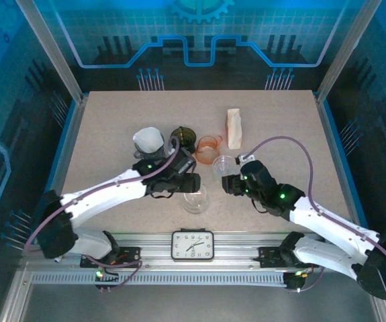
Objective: Place the coffee filter in the dripper
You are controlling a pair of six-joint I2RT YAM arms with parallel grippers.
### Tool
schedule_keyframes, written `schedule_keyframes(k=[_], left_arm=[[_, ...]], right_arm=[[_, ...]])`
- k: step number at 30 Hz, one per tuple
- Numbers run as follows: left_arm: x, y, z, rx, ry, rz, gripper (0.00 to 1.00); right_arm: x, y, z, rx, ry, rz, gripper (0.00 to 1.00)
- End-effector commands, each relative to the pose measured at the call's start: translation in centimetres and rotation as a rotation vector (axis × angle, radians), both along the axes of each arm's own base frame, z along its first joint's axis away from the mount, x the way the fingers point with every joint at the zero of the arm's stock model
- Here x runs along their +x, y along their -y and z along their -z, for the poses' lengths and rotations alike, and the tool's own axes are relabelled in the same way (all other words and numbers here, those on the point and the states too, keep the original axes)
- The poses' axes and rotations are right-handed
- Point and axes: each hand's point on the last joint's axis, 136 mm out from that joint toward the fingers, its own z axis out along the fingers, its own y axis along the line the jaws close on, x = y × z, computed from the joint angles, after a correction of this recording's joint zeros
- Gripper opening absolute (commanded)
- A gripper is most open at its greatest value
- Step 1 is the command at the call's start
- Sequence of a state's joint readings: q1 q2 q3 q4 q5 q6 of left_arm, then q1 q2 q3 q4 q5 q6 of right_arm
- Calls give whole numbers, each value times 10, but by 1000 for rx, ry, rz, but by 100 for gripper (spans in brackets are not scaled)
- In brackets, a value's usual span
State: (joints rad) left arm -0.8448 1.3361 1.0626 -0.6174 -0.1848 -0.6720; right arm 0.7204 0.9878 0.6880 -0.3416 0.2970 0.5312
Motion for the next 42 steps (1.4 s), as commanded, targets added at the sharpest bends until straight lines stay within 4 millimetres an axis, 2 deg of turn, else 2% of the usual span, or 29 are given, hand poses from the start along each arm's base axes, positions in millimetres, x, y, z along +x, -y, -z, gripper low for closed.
schedule_keyframes(k=[1, 6, 10, 12, 17, 20, 25, 30, 42], left_arm=[[3, -13, -23, -32, 125, -25, 75], [-1, -29, -31, -85, 228, -46, 88], [-7, -43, -19, -82, 245, -71, 93], [-11, -49, -13, -79, 249, -78, 99], [-17, -60, -2, -90, 263, -98, 99], [-18, -64, 2, -88, 270, -107, 99], [-18, -71, 8, -57, 279, -118, 99], [-17, -76, 14, -43, 277, -137, 99], [-18, -80, 16, -40, 279, -153, 99]], right_arm=[[10, 4, -7, -11, -38, 21, 64], [30, 0, -2, -36, -87, 32, 63], [50, 6, 6, -82, -143, 85, 62], [57, 13, 11, -123, -166, 119, 61], [72, 29, 27, -121, -214, 188, 59], [78, 30, 41, -91, -253, 192, 59], [83, 26, 60, -73, -312, 186, 57], [84, 29, 74, -65, -348, 204, 50], [80, 31, 89, -27, -389, 196, 26]])
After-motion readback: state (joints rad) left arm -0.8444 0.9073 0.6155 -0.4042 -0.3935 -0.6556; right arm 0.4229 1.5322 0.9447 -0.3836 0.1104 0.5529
